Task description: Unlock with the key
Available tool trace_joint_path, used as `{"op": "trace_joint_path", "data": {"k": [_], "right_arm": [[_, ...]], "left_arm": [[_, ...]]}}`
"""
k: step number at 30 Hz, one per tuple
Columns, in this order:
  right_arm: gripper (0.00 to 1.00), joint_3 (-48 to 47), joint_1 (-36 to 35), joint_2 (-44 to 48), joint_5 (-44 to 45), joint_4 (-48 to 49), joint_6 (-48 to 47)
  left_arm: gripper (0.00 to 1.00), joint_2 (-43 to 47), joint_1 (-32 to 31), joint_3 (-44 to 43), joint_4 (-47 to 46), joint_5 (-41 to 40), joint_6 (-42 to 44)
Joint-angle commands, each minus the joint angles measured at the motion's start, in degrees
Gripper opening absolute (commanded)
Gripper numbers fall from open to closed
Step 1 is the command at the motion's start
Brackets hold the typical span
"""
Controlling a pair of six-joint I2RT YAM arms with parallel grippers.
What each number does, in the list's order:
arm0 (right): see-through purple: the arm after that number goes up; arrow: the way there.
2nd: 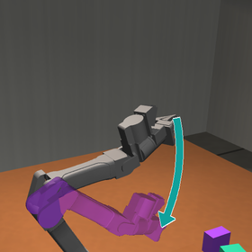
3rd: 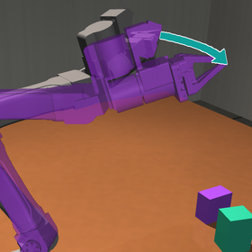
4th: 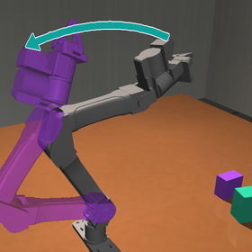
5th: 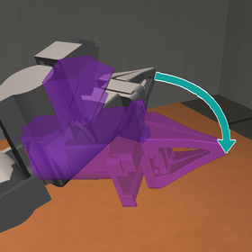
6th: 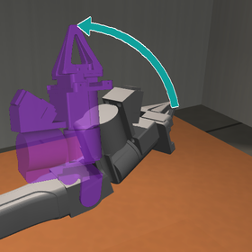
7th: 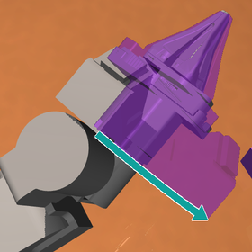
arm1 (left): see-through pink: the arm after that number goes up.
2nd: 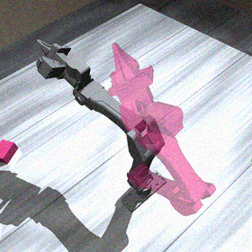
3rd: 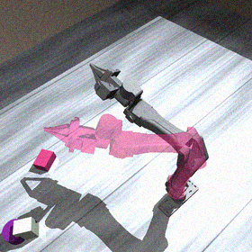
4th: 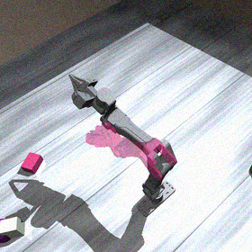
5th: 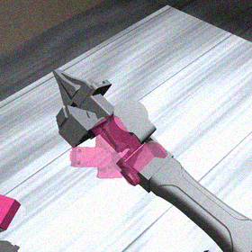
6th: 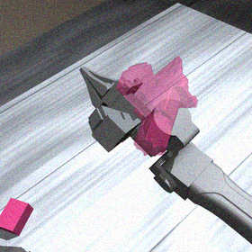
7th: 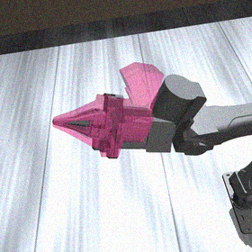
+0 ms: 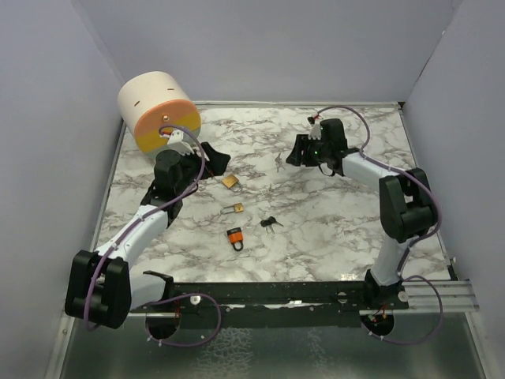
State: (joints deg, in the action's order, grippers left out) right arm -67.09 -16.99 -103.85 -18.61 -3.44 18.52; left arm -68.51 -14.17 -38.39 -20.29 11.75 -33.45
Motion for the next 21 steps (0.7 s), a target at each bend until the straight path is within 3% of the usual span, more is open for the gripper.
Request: {"op": "trace_joint_path", "data": {"k": [1, 12, 21], "right_arm": [[0.52, -7.0, -1.5, -6.3, -2.2, -2.1, 2.1], [0.5, -19.5, -3.8, -19.3, -0.1, -6.7, 4.3], [0.41, -20.8, -3.9, -21.4, 2.9, -7.6, 5.7]], "left_arm": [[0.98, 2.2, -1.1, 1.3, -0.1, -2.5, 0.7], [0.98, -0.3, -1.9, 1.4, -0.2, -2.7, 2.2], [0.98, -1.0, -1.9, 1.8, -0.6, -2.7, 2.6]]}}
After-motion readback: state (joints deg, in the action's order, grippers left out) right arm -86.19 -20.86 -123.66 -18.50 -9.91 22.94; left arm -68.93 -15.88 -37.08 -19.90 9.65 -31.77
